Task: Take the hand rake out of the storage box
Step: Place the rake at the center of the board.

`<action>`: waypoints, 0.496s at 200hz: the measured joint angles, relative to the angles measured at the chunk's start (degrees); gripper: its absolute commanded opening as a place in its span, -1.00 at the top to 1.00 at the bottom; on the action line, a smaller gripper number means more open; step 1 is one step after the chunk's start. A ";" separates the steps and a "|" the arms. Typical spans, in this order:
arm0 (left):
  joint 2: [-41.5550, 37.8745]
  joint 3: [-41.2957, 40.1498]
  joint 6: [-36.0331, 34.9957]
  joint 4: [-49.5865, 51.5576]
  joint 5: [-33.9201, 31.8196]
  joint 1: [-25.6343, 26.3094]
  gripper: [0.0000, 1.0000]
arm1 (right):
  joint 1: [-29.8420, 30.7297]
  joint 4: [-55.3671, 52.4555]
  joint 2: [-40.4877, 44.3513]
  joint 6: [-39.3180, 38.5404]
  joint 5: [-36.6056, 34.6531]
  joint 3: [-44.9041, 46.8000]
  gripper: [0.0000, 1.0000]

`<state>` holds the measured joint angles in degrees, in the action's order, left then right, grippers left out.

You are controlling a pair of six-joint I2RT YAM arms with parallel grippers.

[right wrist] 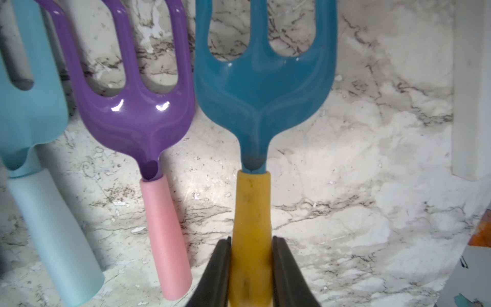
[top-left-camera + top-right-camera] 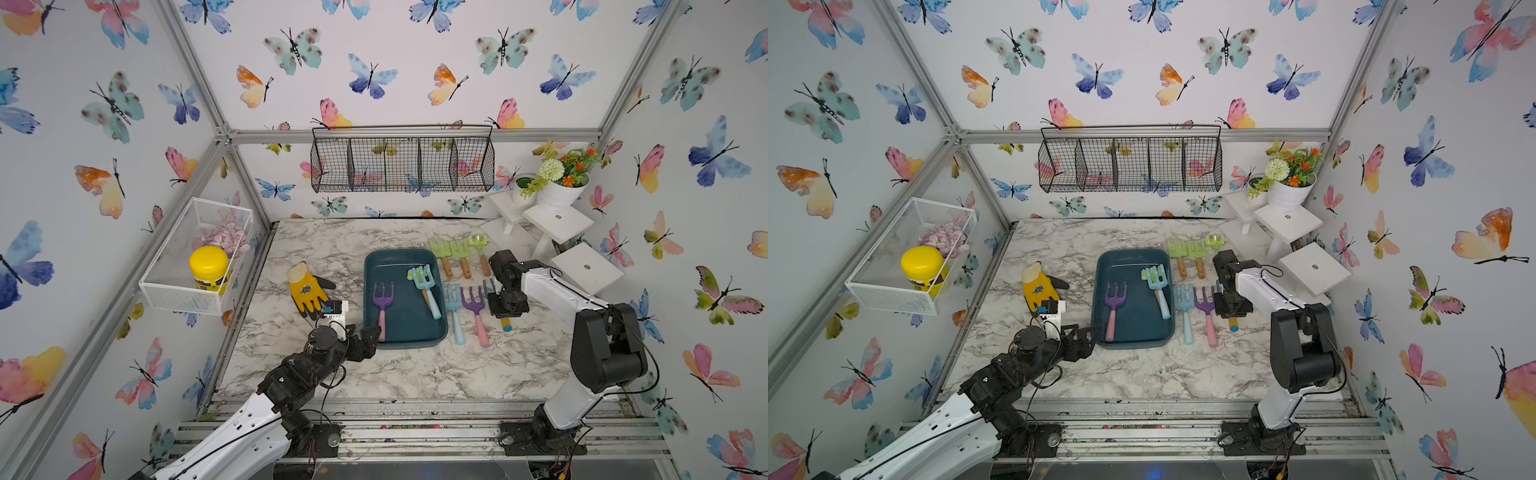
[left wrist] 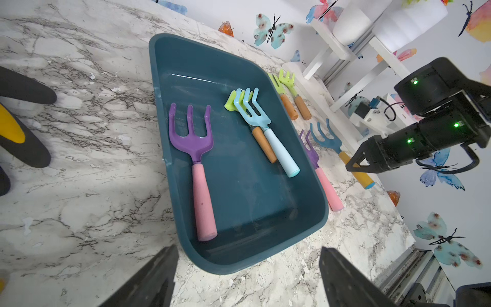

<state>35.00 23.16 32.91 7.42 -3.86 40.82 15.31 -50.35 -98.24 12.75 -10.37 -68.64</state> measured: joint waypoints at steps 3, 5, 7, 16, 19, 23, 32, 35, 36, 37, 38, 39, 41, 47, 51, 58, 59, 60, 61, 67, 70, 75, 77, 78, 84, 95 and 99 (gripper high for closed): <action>-0.04 0.00 -0.02 0.04 0.00 0.00 -0.78 | 0.00 0.04 -0.20 0.00 0.00 0.00 0.80; -0.09 0.00 -0.04 0.09 0.00 0.00 -0.78 | 0.00 0.07 -0.31 -0.02 0.02 0.00 0.80; -0.13 0.00 -0.07 0.09 0.00 0.00 -0.78 | 0.00 0.11 -0.39 -0.04 0.00 0.00 0.80; -0.26 0.00 -0.09 0.11 0.00 0.00 -0.78 | 0.00 0.24 -0.87 -0.15 0.00 0.02 0.78; -0.28 -0.02 -0.11 0.13 0.00 0.00 -0.77 | 0.00 0.28 -1.03 -0.20 0.00 0.02 0.78; -0.37 0.00 -0.11 0.13 0.00 0.00 -0.78 | -0.02 0.35 -1.22 -0.20 0.00 0.02 0.77; -0.48 0.00 -0.11 0.13 0.00 0.00 -0.77 | -0.02 0.57 -1.68 -0.22 0.00 0.02 0.75; -0.55 0.00 -0.11 0.13 0.00 0.00 -0.77 | -0.02 0.66 -1.79 -0.24 0.00 0.02 0.74; -0.55 0.00 -0.11 0.13 0.00 0.00 -0.77 | -0.02 0.72 -1.84 -0.24 0.00 0.02 0.74; -0.55 0.00 -0.11 0.13 0.00 0.00 -0.77 | -0.02 0.76 -1.88 -0.26 0.00 0.02 0.73; -0.57 0.00 -0.11 0.13 0.00 0.00 -0.77 | -0.02 0.79 -1.97 -0.26 0.00 0.02 0.73; -0.57 0.00 -0.11 0.13 0.00 0.00 -0.77 | -0.02 0.83 -1.99 -0.26 0.00 0.02 0.73; -0.59 0.00 -0.11 0.13 0.00 0.00 -0.78 | -0.02 0.92 -2.08 -0.26 0.00 0.02 0.72; -0.66 0.00 -0.13 0.15 0.00 0.00 -0.77 | -0.02 1.20 -2.34 -0.31 0.00 0.02 0.70; -0.68 0.00 -0.13 0.15 0.00 0.00 -0.77 | -0.04 1.42 -2.54 -0.33 0.00 0.04 0.68; -0.68 0.00 -0.15 0.17 0.00 -0.02 -0.78 | -0.11 1.68 -2.75 -0.33 0.00 0.07 0.66; -0.68 0.00 -0.15 0.17 0.00 -0.02 -0.78 | -0.13 1.75 -2.80 -0.35 0.00 0.07 0.65; -0.68 0.00 -0.15 0.17 0.00 -0.02 -0.78 | -0.13 1.77 -2.82 -0.35 0.00 0.07 0.65; -0.68 0.00 -0.15 0.17 0.00 -0.02 -0.78 | -0.13 1.81 -2.82 -0.35 0.00 0.09 0.64; -0.68 0.00 -0.22 0.22 0.00 -0.07 -0.78 | -0.24 2.08 -2.93 -0.35 0.00 0.20 0.62; -0.68 0.00 -0.26 0.24 0.00 -0.11 -0.78 | -0.28 2.19 -3.02 -0.37 0.00 0.26 0.61; -0.68 0.00 -0.31 0.28 0.00 -0.15 -0.78 | -0.37 2.34 -3.08 -0.35 0.00 0.35 0.60; -0.68 0.00 -0.33 0.28 0.00 -0.17 -0.78 | -0.39 2.40 -3.13 -0.37 0.00 0.39 0.59; -0.68 0.00 -0.33 0.28 0.00 -0.20 -0.78 | -0.42 2.45 -3.15 -0.37 0.02 0.42 0.59; -0.68 0.00 -0.35 0.33 0.00 -0.22 -0.78 | -0.52 2.60 -3.26 -0.35 0.02 0.55 0.57; -0.68 0.00 -0.39 0.42 0.00 -0.26 -0.78 | -0.61 2.78 -3.48 -0.35 0.02 0.66 0.53; -0.68 0.00 -0.42 0.46 0.00 -0.26 -0.77 | -0.63 2.89 -3.56 -0.35 0.02 0.70 0.52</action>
<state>34.33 23.16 32.49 7.88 -3.86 40.56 14.68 -47.46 -101.80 12.40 -10.35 -67.94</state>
